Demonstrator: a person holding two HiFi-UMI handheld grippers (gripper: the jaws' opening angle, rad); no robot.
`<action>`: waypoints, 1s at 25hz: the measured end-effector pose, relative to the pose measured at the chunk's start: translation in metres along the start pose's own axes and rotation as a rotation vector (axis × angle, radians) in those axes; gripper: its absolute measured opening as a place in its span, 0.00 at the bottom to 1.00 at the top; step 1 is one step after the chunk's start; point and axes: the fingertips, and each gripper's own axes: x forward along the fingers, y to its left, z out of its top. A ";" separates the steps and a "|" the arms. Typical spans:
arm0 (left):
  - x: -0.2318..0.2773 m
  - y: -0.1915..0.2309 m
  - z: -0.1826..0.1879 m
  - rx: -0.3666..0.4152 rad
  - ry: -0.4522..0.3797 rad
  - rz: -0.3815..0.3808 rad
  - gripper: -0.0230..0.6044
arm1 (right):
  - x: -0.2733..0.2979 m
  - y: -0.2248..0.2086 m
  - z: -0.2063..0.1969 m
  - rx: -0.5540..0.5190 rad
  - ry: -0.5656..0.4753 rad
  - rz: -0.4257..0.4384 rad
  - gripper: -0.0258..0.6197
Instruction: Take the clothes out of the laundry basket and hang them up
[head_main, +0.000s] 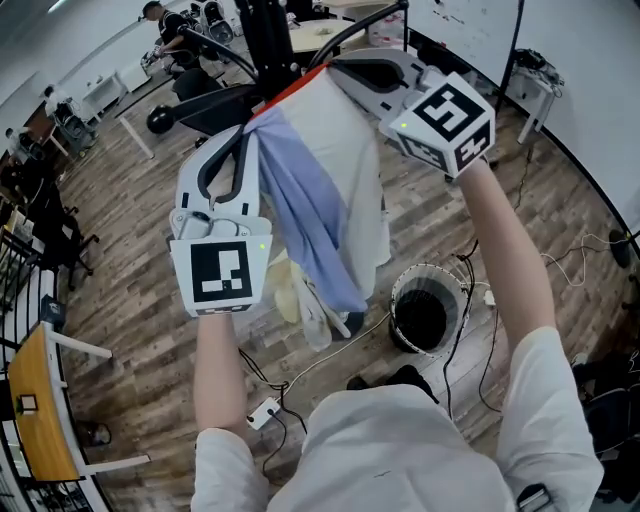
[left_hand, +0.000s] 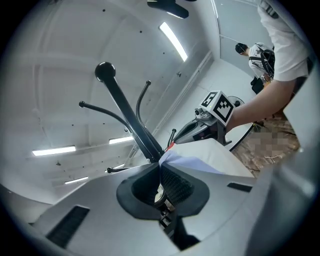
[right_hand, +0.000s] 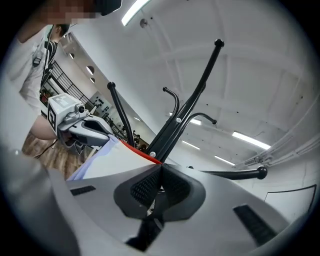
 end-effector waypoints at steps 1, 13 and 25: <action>-0.001 -0.002 -0.003 0.000 0.003 -0.002 0.08 | 0.001 0.001 -0.003 0.017 -0.004 0.015 0.05; 0.002 -0.013 -0.036 -0.023 0.058 -0.049 0.08 | 0.013 0.014 -0.051 0.162 0.014 0.105 0.05; 0.002 -0.042 -0.060 -0.061 0.080 -0.121 0.08 | 0.009 0.036 -0.090 0.270 0.037 0.149 0.05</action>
